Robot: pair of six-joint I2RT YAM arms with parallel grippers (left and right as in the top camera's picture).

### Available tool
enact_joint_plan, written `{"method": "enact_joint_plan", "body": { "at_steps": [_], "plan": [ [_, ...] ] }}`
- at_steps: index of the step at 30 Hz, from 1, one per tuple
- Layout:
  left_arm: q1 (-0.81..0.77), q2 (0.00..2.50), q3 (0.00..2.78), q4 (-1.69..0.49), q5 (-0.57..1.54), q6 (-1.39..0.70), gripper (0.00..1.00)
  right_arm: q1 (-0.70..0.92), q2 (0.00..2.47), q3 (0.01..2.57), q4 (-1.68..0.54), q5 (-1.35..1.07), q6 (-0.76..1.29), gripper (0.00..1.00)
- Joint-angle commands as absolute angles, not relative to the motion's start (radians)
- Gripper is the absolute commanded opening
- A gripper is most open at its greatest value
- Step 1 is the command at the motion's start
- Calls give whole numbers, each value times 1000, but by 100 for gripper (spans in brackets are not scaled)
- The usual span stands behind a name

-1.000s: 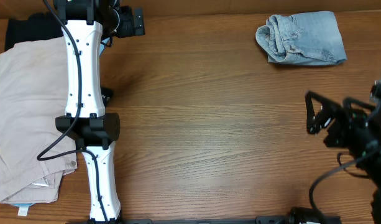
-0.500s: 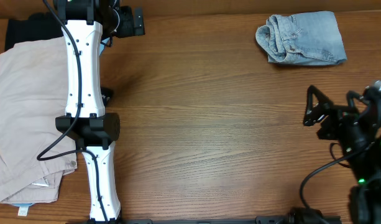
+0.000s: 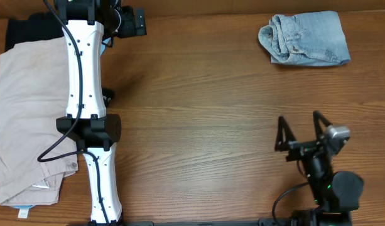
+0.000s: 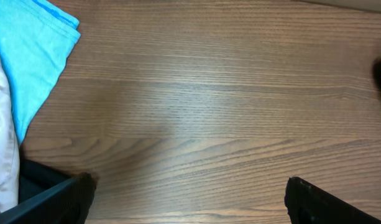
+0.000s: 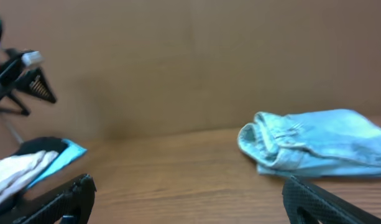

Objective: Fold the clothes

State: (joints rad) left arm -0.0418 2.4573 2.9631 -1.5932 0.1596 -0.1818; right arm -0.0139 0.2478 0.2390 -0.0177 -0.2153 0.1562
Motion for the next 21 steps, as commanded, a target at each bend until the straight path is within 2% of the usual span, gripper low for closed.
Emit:
{"method": "enact_joint_plan", "body": {
  "at_steps": [1,9,12,21],
  "plan": [
    [-46,2433,2980,-1592,153,-180,100,12,163,144,1,-162,156,100],
    [-46,2433,2980,-1592,153,-180,100,11,43,6,13,-120,156,100],
    [-46,2433,2980,-1592,153,-180,100,11,11,8,-73,-132,156,100],
    [-46,2433,2980,-1592,153,-180,100,11,3,8,-69,-132,156,100]
  ]
}}
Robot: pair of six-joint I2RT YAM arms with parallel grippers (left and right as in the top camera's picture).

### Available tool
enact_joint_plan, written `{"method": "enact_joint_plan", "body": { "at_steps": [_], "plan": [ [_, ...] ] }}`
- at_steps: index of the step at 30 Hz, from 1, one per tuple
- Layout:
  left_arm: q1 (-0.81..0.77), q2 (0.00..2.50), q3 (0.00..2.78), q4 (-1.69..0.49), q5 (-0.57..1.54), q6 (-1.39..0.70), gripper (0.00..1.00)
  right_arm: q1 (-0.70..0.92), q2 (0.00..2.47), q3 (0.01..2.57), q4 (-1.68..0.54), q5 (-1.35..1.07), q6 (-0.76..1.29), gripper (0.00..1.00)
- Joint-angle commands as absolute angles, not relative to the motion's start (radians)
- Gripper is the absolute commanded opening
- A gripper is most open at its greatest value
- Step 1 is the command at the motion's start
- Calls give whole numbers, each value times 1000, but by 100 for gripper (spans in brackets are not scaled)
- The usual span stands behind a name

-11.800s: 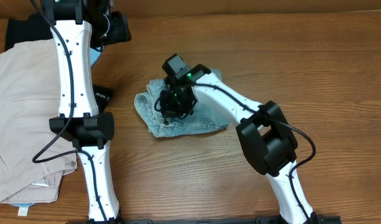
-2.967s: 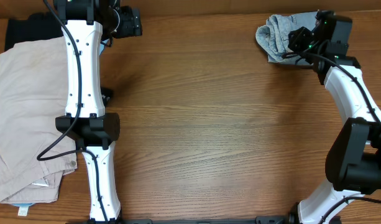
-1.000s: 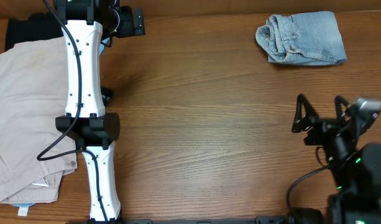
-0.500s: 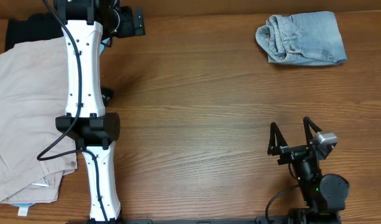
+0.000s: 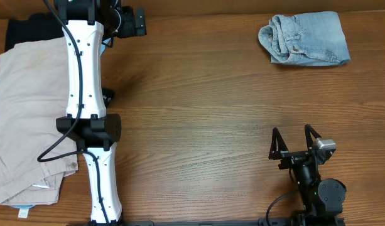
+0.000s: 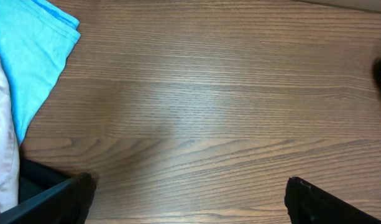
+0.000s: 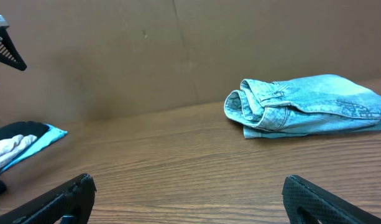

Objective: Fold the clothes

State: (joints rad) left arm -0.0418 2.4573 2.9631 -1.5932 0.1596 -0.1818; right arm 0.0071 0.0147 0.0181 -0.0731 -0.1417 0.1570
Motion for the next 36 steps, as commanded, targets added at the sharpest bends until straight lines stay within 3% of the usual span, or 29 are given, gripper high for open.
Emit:
{"method": "enact_joint_plan", "body": {
  "at_steps": [1,27,31,36],
  "plan": [
    [-46,2433,2980,-1592,153,-180,100,11,3,8,-69,-132,156,100],
    [-112,2372,2958,-1592,147,-180,100,11,3,8,-69,-132,156,100],
    [-142,2186,2741,-1578,135,-173,100,11,3,8,-69,-132,156,100],
    [-143,1822,2237,-1337,56,-168,100,11,3,8,-69,-132,156,100]
  ]
}}
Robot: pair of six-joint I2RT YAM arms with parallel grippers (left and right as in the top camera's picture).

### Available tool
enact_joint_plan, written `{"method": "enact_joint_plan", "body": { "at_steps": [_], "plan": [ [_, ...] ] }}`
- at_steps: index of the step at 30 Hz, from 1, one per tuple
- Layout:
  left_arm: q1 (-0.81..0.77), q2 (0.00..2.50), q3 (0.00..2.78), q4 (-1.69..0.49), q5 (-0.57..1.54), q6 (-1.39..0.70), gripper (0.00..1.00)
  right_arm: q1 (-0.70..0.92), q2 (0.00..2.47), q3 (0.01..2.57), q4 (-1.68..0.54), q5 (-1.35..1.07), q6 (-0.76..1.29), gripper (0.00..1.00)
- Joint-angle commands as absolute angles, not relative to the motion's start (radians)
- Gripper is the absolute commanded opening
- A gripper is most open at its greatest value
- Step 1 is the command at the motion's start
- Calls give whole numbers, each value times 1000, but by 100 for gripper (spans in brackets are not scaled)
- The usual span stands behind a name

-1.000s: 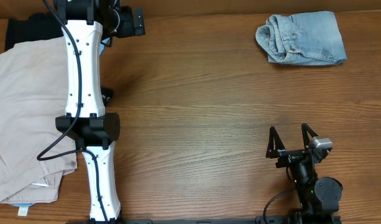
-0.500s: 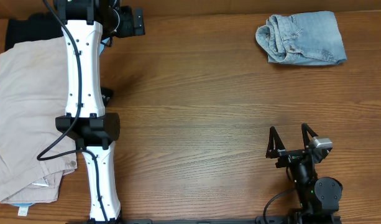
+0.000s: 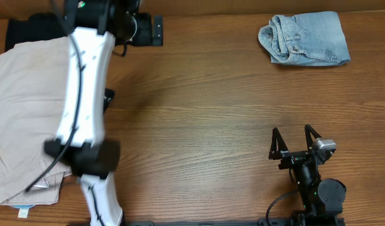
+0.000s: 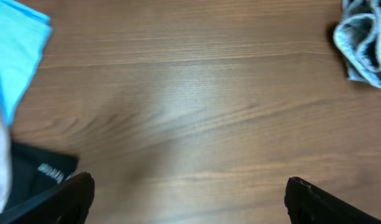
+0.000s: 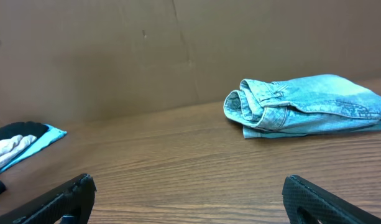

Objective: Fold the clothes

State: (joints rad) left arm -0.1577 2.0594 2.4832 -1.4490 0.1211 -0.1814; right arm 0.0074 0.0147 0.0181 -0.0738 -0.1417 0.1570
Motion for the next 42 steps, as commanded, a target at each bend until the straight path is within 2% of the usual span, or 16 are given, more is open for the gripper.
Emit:
{"method": "enact_joint_plan", "body": {
  "at_steps": [1,6,10,16,20,25,31,37,42],
  "plan": [
    [-143,1752,2135,-1262,44,-168,100,11,3,8,-69,-132,156,100],
    [-143,1369,1585,-850,-63,-160,100,11,3,8,-69,-132,156,100],
    [-142,1121,1231,-653,-132,-154,100,11,3,8,-69,-132,156,100],
    [-125,731,756,-424,-130,-169,100,11,3,8,-69,-132,156,100],
    [-96,529,516,-255,-130,-250,100,11,3,8,-69,-132,156,100],
    [-32,362,310,-104,-96,-382,100,11,3,8,-69,-132,156,100],
    [49,279,205,-72,22,-348,100,11,3,8,-69,-132,156,100],
    [53,224,134,-56,15,-310,100,11,3,8,-69,-132,156,100],
    [53,210,42,39,16,-310,100,11,3,8,-69,-132,156,100]
  ]
}}
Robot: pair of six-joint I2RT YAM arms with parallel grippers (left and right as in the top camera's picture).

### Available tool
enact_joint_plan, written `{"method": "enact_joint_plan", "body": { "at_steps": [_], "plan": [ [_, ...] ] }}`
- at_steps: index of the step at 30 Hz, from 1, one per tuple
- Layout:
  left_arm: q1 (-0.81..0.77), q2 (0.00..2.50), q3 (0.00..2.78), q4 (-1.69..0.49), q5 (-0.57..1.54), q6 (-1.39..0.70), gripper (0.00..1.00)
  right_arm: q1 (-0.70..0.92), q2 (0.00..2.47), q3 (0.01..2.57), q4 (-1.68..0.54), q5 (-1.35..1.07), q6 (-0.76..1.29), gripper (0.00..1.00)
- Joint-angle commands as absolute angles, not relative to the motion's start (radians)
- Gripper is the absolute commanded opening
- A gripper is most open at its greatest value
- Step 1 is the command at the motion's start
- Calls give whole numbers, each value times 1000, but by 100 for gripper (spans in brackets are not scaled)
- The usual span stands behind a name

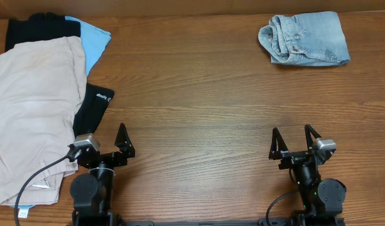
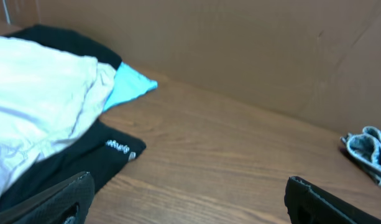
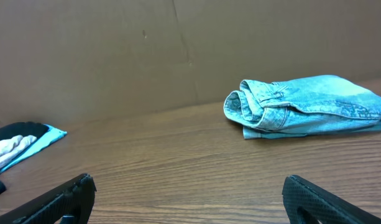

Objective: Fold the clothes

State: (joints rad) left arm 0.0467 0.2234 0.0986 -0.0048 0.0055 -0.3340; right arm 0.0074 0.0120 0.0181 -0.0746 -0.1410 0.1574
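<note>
Folded light-blue jeans (image 1: 305, 37) lie at the table's far right, also in the right wrist view as jeans (image 3: 305, 113). On the left sits a pile: beige trousers (image 1: 32, 113) on top, a black garment (image 1: 95, 107) and a light-blue garment (image 1: 92, 36) under them. My left gripper (image 1: 106, 149) is drawn back at the near left edge, open and empty, its left gripper (image 2: 187, 199) facing the pile. My right gripper (image 1: 295, 145) rests at the near right, open and empty, shown as right gripper (image 3: 187, 199).
The brown wooden table (image 1: 198, 100) runs between the pile and the jeans. A brown cardboard wall (image 3: 178, 50) backs the far edge.
My left arm was stretched over the pile toward the table's far left; now it is folded back at the near left edge, gripper still open. The right arm has not moved.
At first my left arm reached to the far left beside the pile and my right gripper stood a little farther out. The right arm then sat at its near-edge rest. The left arm had swung slightly right, and now rests too.
</note>
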Motion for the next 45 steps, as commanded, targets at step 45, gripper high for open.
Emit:
{"method": "enact_joint_plan", "body": {
  "at_steps": [45],
  "plan": [
    [51,5,5,-77,-1,-213,100,11,3,8,-69,-132,156,100]
  ]
}}
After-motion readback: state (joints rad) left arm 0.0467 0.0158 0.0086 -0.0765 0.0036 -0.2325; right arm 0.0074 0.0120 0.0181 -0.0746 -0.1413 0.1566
